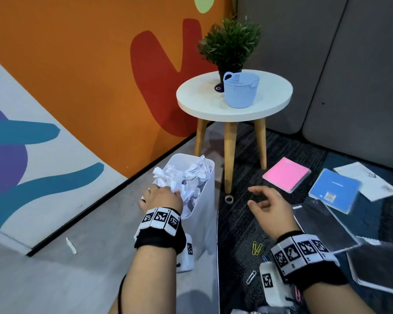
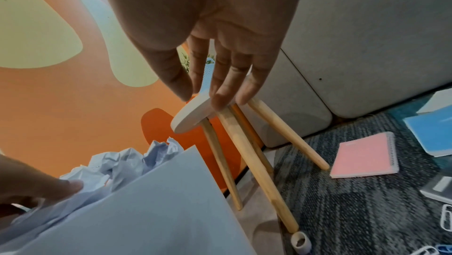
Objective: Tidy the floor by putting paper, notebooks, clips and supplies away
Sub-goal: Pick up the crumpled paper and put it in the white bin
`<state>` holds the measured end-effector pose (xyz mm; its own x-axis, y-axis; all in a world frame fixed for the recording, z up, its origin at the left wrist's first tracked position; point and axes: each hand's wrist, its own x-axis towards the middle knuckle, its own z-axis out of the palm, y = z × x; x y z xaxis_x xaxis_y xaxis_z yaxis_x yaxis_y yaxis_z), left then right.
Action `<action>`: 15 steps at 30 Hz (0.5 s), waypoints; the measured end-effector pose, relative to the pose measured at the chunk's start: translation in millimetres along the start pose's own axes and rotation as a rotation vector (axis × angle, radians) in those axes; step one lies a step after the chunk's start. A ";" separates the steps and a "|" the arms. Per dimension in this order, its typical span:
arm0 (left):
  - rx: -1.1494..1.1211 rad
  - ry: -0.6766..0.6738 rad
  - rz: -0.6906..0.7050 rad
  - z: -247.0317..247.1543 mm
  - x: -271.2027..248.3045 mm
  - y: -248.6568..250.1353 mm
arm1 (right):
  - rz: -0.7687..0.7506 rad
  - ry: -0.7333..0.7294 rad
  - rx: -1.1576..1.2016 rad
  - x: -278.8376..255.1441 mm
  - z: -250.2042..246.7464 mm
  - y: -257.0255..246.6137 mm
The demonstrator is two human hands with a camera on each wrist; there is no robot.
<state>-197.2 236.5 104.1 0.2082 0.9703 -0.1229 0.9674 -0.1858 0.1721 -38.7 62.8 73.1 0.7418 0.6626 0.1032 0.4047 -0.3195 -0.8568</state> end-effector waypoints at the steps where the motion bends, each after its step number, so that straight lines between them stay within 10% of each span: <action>1: 0.015 -0.041 0.003 3.4 2.6 -0.2 | 0.010 -0.009 -0.009 -0.9 0.5 2.6; 15: -0.043 -0.171 0.031 34.8 -0.8 6.2 | 0.175 -0.130 -0.081 -17.8 15.7 47.6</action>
<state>-186.4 229.2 71.2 0.2631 0.9231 -0.2803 0.9538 -0.2054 0.2192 -41.0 46.4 22.5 0.7316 0.6723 -0.1134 0.3216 -0.4870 -0.8120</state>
